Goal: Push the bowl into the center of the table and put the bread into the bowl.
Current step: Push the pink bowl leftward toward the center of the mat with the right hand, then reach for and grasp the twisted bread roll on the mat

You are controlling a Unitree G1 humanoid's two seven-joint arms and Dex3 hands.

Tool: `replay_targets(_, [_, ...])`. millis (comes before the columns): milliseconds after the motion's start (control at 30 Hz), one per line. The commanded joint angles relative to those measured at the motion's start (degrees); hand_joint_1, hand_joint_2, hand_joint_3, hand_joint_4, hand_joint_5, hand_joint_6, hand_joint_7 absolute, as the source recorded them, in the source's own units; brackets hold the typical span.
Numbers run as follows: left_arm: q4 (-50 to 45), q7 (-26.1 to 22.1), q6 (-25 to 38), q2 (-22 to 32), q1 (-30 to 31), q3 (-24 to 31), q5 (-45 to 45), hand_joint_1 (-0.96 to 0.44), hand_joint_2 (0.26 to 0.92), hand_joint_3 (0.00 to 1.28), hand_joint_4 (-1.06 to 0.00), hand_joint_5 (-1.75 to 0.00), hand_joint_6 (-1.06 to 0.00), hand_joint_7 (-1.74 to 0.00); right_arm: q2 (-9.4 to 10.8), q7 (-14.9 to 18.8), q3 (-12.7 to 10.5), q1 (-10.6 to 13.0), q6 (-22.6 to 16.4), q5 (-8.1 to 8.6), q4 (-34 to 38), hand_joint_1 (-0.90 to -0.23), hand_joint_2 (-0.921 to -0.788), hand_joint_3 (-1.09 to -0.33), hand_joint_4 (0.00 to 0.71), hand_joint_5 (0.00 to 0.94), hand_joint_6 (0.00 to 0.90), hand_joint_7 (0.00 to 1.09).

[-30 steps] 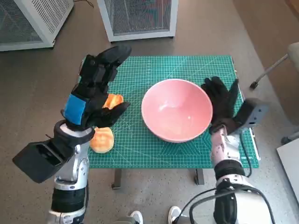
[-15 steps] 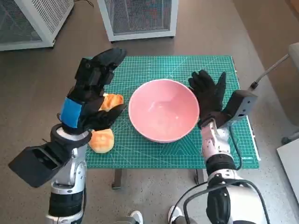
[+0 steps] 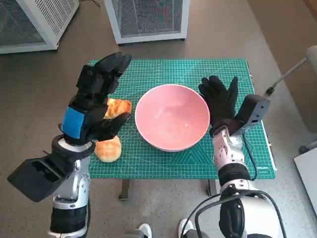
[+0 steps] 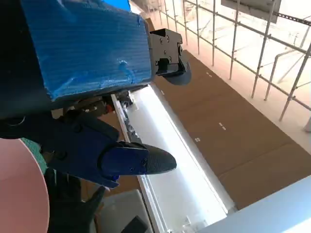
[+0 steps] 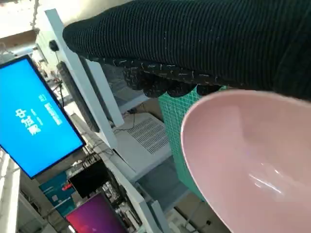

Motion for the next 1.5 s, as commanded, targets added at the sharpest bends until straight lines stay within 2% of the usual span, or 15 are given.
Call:
replay_targets(33, [0.08,0.28,-0.53,0.71,0.55,0.80,0.48,-0.48,0.921,0.31,-0.21,-0.14,-0.01,-0.62,-0.85,2.49,1.63,-0.33,-5.11,-1.78,-2.00,-0.384,-0.921,-0.613,0.193,0.001,0.124,0.34])
replay_targets(133, [0.42,-0.06,-0.15,1.92,-0.01,1.41,0.58,-0.48,0.921,0.30,-0.21,-0.13,-0.01,-0.62,-1.48,6.66,2.77,0.41,-10.62,-2.13,-4.20,-0.395,-0.921,-0.609,0.187,0.000,0.118,0.35])
replay_targets(233, [1.20,-0.51,-0.33,3.72,-0.74,2.16,1.33,-0.50,0.921,0.30,-0.22,-0.10,-0.02,-0.60,-1.99,11.07,3.40,1.30,-15.47,-1.83,-6.75,-0.441,-0.921,-0.597,0.180,0.001,0.092,0.39])
replay_targets(400, [4.22,-0.11,-3.36,9.79,-2.91,3.49,8.45,-0.52,0.921,0.29,-0.21,-0.07,-0.01,-0.57,-1.85,18.49,4.43,3.84,-22.91,0.28,-14.78,-0.499,-0.921,-0.572,0.188,0.006,0.081,0.43])
replay_targets(500, [6.30,0.49,-5.01,13.54,-4.46,4.13,12.75,-0.53,0.921,0.28,-0.20,-0.06,0.00,-0.54,-1.49,20.97,5.67,6.04,-26.03,1.22,-21.10,-0.516,-0.921,-0.562,0.213,0.017,0.080,0.44])
replay_targets(667, [11.26,1.03,-5.52,18.26,-7.92,4.15,17.36,-0.55,0.921,0.28,-0.20,-0.04,0.00,-0.51,-1.01,22.82,8.98,10.87,-29.53,1.94,-33.31,-0.509,-0.921,-0.556,0.246,0.030,0.084,0.46])
replay_targets(900, [19.09,1.80,-5.57,22.47,-12.92,1.46,23.24,-0.56,0.921,0.28,-0.21,-0.04,-0.01,-0.49,-1.90,23.61,12.68,15.98,-28.22,3.66,-46.01,-0.499,-0.921,-0.520,0.266,0.031,0.096,0.49])
replay_targets(1067, [24.62,2.47,-4.27,24.66,-16.41,-1.75,28.48,-0.57,0.921,0.27,-0.22,-0.04,-0.01,-0.49,-2.16,23.86,14.79,19.52,-23.66,6.31,-54.13,-0.494,-0.921,-0.471,0.274,0.025,0.101,0.51])
replay_targets(1200, [27.33,1.31,-1.77,25.81,-18.18,-4.70,31.86,-0.57,0.921,0.15,-0.20,-0.02,-0.02,-0.46,-2.52,23.67,16.07,21.88,-21.61,6.95,-59.23,-0.492,-0.921,-0.436,0.276,0.020,0.101,0.51])
replay_targets(1267, [28.48,-0.63,-0.63,26.63,-18.96,-6.35,32.88,-0.58,0.896,0.09,-0.17,-0.01,-0.03,-0.43,-2.73,23.78,16.47,22.66,-20.99,7.32,-61.01,-0.494,-0.921,-0.429,0.268,0.014,0.092,0.51])
replay_targets(1300, [28.95,-1.56,-0.23,27.05,-19.30,-7.07,33.26,-0.58,0.864,0.06,-0.14,-0.01,-0.03,-0.41,-2.81,23.84,16.64,22.97,-20.61,7.63,-61.76,-0.498,-0.921,-0.424,0.261,0.011,0.088,0.50])
replay_targets(1500, [33.42,-9.16,4.44,28.95,-23.89,-12.44,36.50,-0.55,0.744,0.01,-0.09,0.00,-0.05,-0.26,-3.29,26.25,17.19,24.79,-16.24,13.47,-66.40,-0.482,-0.921,-0.389,0.251,0.003,0.106,0.48])
